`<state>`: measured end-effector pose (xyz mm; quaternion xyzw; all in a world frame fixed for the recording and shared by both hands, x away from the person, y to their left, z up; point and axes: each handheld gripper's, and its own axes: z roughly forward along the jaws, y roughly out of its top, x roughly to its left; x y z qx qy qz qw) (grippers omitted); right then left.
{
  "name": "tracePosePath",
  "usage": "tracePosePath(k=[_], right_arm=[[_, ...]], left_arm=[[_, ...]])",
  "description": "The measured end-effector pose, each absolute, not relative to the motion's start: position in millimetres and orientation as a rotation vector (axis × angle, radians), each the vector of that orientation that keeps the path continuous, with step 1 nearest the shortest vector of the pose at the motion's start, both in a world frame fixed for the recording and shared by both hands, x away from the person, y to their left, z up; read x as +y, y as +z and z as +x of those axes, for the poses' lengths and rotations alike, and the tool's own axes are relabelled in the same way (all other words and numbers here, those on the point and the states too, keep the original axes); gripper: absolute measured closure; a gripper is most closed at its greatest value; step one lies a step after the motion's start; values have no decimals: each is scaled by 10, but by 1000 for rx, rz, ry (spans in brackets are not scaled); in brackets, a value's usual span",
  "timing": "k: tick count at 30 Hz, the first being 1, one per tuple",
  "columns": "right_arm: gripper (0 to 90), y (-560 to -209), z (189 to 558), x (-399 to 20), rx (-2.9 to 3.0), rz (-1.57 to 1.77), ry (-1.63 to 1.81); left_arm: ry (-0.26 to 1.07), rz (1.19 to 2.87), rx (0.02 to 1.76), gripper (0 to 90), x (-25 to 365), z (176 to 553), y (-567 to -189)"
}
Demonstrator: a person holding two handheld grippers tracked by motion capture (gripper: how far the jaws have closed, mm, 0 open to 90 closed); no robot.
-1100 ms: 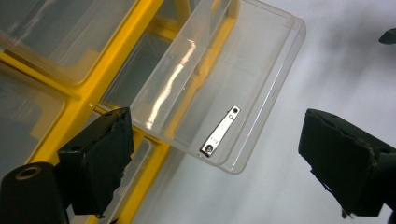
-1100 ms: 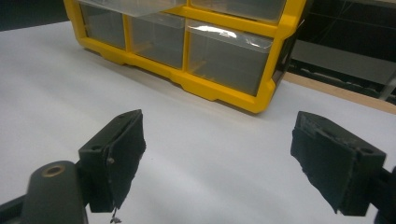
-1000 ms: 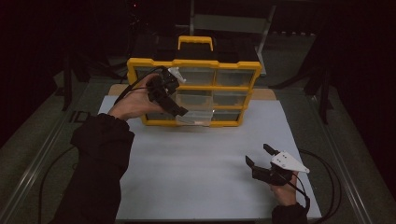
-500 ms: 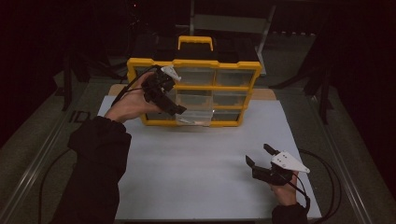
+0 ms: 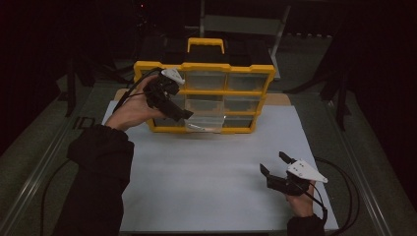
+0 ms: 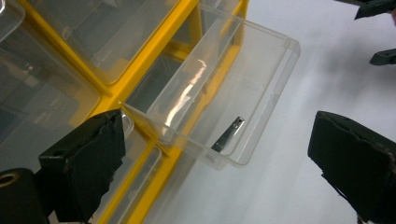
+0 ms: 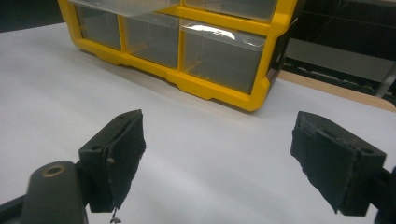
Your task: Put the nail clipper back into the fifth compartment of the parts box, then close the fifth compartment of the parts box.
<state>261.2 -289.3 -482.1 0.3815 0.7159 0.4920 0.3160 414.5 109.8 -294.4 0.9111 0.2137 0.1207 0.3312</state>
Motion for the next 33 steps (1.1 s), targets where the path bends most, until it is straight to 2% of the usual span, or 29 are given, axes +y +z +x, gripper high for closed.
tracePosePath(k=[21,33], right_arm=[[175,-4816,2605,-2889,1883,1004,1293],[175,-4814,2604,-2894,1879,1003,1295]], left_arm=[[329,2340,575,74,1223,4050,-3040],[307,2355,581,151,1223,4048,-3159]])
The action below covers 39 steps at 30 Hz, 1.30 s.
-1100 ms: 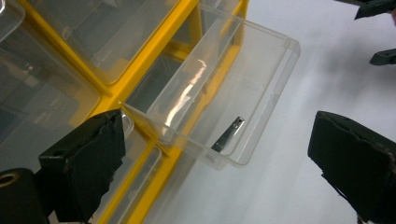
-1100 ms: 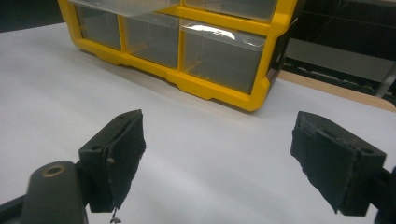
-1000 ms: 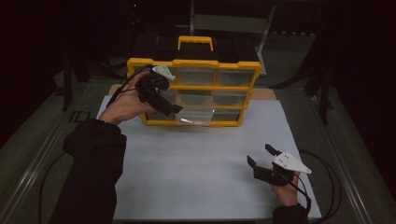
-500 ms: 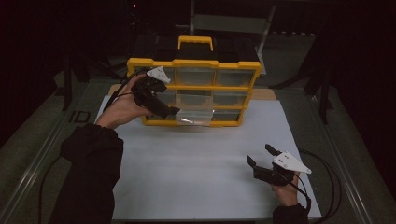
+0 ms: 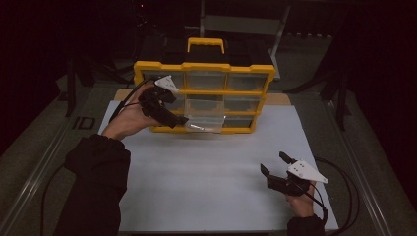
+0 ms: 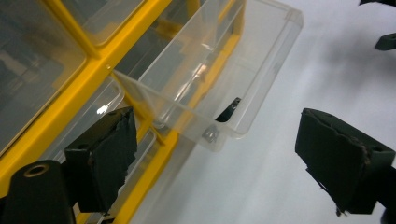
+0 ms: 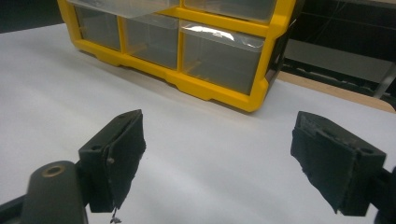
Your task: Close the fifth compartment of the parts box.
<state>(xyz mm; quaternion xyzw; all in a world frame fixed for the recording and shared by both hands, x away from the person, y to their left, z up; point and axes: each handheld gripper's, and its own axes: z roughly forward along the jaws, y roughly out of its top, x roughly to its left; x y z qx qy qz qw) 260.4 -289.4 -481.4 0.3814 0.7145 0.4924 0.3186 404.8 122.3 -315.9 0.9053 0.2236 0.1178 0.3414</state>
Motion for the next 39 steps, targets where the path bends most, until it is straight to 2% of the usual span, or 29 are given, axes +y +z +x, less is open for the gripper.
tracePosePath(k=[6,13,22,33,39], right_arm=[[175,-4816,2603,-2891,1883,1006,1293],[175,-4817,2603,-2890,1885,1005,1292],[175,-4821,2607,-2891,1886,1006,1292],[175,-4823,2610,-2889,1886,1005,1291],[175,-4823,2609,-2891,1885,1005,1291]], left_arm=[[300,2361,586,169,1241,4035,-3202],[288,2369,593,231,1254,4024,-3282],[255,2382,561,446,1255,4003,-3324],[215,2388,564,607,1277,3982,-3410],[190,2389,551,729,1273,3979,-3438]])
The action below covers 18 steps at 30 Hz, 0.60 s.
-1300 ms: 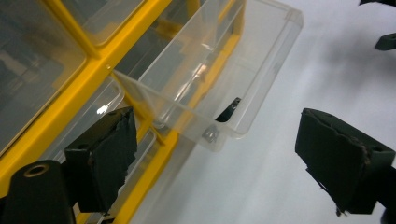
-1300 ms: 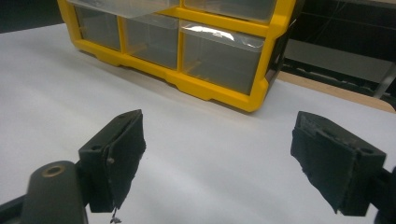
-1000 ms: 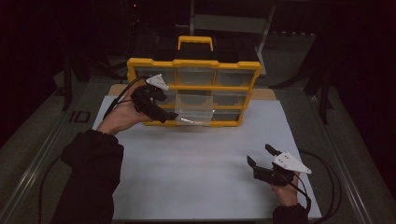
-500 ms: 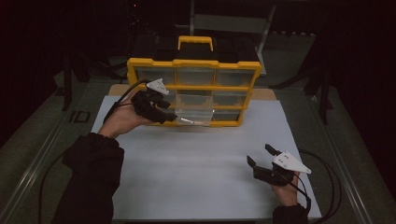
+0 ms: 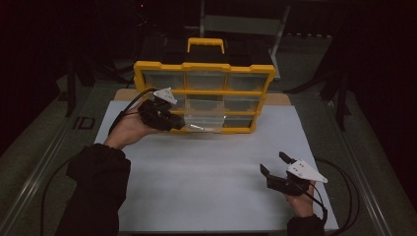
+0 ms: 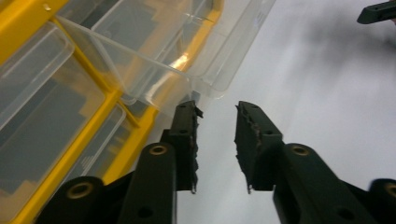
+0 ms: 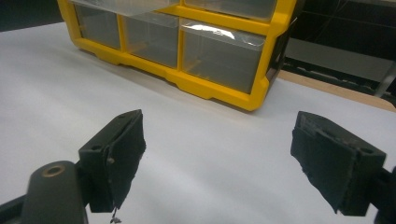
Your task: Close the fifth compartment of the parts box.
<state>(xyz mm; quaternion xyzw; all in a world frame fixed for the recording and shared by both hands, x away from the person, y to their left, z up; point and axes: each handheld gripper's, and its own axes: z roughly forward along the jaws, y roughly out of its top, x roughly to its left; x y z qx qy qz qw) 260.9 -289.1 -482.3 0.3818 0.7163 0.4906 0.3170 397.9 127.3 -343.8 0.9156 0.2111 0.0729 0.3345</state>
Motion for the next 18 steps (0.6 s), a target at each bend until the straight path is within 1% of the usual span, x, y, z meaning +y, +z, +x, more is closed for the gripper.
tracePosePath(k=[9,10,11,18], right_arm=[[175,-4820,2607,-2890,1886,1004,1292],[175,-4820,2607,-2890,1887,1004,1291],[175,-4821,2607,-2889,1887,1005,1290],[175,-4821,2608,-2885,1888,1003,1290]], left_arm=[[198,2384,570,848,1266,3960,-3531],[202,2380,568,848,1271,3956,-3552],[206,2387,558,894,1272,3954,-3559],[221,2385,541,900,1191,3940,-3585]])
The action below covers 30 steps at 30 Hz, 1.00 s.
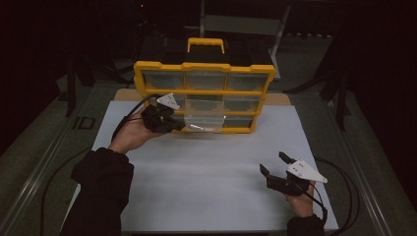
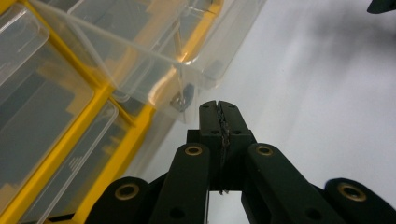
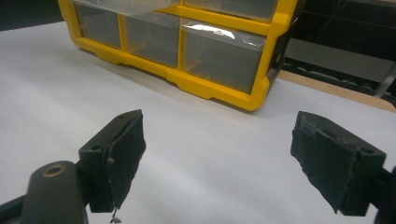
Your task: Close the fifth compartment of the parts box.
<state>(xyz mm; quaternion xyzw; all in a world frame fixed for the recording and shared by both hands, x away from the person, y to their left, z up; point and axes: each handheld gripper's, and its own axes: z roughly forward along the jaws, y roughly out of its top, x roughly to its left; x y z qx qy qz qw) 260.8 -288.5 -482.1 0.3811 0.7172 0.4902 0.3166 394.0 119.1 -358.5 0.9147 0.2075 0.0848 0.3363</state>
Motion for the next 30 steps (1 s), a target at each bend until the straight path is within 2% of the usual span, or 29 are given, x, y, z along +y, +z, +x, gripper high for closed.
tracePosePath(k=[30], right_arm=[[176,-4825,2616,-2885,1889,1006,1289]], left_arm=[[269,2409,554,900,924,4001,-3722]])
